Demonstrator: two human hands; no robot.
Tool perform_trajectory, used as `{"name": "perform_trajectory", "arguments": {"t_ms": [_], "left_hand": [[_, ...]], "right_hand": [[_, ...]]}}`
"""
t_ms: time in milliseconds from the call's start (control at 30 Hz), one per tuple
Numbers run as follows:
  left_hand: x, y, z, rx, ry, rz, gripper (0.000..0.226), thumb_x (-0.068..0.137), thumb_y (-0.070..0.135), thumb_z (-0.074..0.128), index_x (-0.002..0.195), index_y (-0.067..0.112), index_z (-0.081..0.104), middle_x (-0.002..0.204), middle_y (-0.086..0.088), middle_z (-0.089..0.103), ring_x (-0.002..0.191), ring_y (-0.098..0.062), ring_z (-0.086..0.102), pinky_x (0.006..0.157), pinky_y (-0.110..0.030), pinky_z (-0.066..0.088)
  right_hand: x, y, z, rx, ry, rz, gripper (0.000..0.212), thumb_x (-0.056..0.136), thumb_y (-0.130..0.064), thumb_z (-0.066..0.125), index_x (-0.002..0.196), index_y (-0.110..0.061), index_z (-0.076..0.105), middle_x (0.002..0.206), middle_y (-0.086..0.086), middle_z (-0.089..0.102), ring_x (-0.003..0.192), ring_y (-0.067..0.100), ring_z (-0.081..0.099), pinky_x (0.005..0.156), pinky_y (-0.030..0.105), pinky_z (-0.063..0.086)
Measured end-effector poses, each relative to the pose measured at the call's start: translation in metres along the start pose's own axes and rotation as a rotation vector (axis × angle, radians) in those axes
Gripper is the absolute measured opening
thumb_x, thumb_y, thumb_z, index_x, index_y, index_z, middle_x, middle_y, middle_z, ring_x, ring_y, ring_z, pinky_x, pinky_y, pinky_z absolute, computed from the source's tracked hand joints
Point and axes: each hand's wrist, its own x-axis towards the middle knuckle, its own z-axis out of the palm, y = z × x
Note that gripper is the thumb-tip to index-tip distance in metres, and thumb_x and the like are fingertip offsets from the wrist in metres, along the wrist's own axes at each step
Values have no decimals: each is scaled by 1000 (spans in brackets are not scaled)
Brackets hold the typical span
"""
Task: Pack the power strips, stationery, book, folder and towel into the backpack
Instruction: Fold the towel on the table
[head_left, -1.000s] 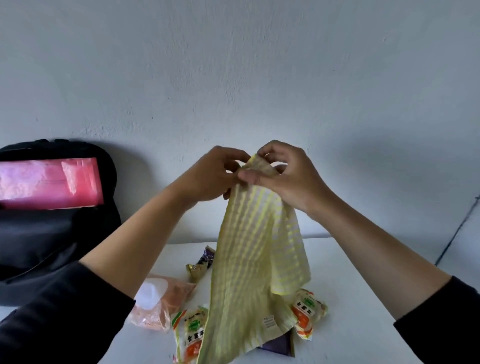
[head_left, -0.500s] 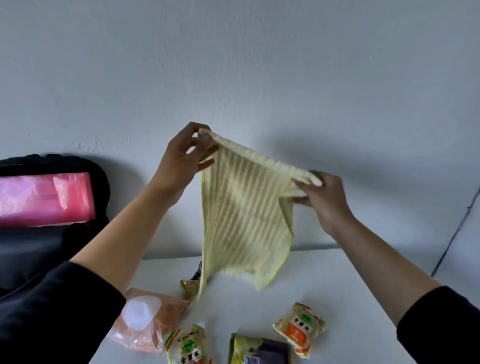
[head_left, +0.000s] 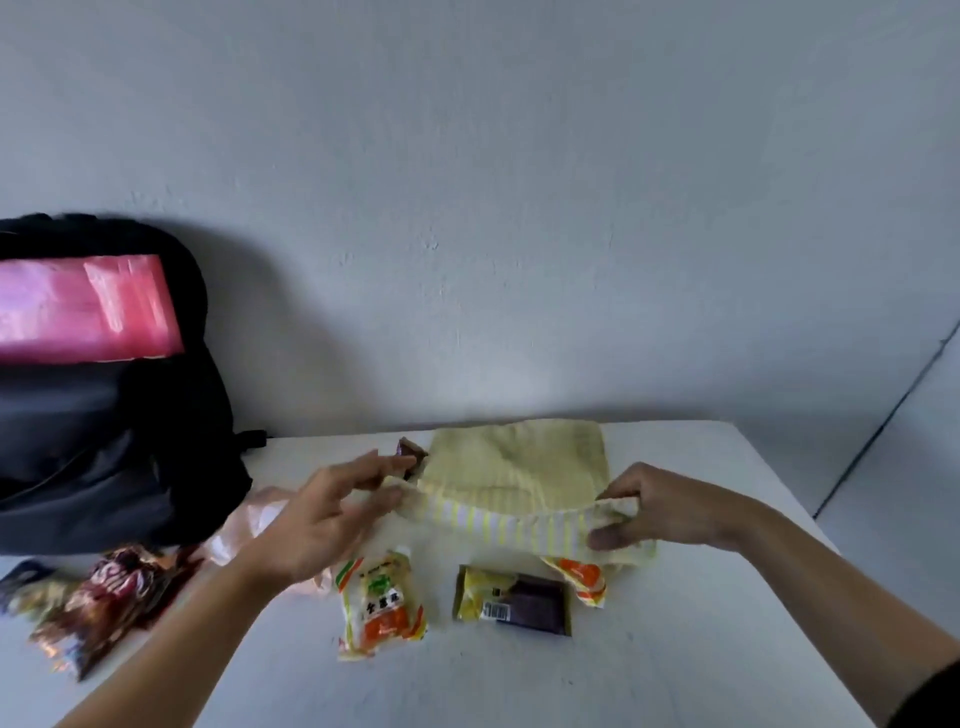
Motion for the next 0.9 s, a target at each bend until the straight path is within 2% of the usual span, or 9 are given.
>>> {"name": "perform_trajectory", "arguments": {"t_ms": [67,133,233,400,533,667,733,800,900], "left_hand": [[-11,-11,11,25,-97,-29,16,98,43,61,98,32,73,85,13,69,80,-10,64,72,-32,52],[-18,-18,19,64,-141,-45,21,102,36,61,82,39,66,71,17,56,67,-6,51,64,-26,43],[-22,-28,24,133,-172,-117,15,100,39,58,89,40,66,79,18,58,76,-6,55,72,-25,46],[-22,-27,36,57,-279,-364,13,102,38,56,103,27,64,101,7,63,89,-15,65,68,-29,62],[-18,-28,38,26,-277,-502,15,105,34,53,105,20,60,111,-1,62,95,-20,69,67,-33,64],[-8,-24,45,107,-236,-478,13,106,31,52,96,24,56,105,1,61,85,-16,70,62,-27,61],[-2,-34,51,381,-221,-394,15,105,36,53,91,31,54,98,8,60,84,-11,68,78,-30,60],[3,-44,56,672,-134,-302,13,102,44,57,91,36,55,94,14,65,89,-9,66,104,-43,48],[5,-49,62,785,-56,-219,15,93,44,68,103,39,59,95,21,63,93,-6,60,110,-47,41]], "right_hand": [[-4,11,10,16,-141,18,42,83,-41,83,73,-3,68,67,5,39,65,12,33,64,28,26],[-7,16,18,81,-204,19,27,88,-35,79,79,-10,75,67,3,56,66,9,44,67,20,36],[-6,26,29,192,-162,22,26,97,-26,70,73,-19,68,66,-6,54,65,8,44,66,19,37],[-3,36,42,164,-88,91,30,103,-28,60,73,-26,61,68,-13,46,68,7,41,65,22,33],[-4,38,45,130,-75,143,27,104,-33,57,80,-22,60,77,-8,52,71,8,48,62,21,43],[6,40,46,-141,63,99,26,101,-36,60,82,-20,63,81,1,59,69,10,49,64,22,38],[14,41,49,-207,153,92,24,100,-34,61,83,-17,63,80,7,64,59,10,50,57,20,38],[19,40,51,-215,252,112,20,101,-33,60,84,-22,62,72,3,64,51,11,52,51,21,40],[24,40,52,-349,416,116,13,100,-34,61,95,-22,64,74,-2,63,57,13,56,52,25,39]]}}
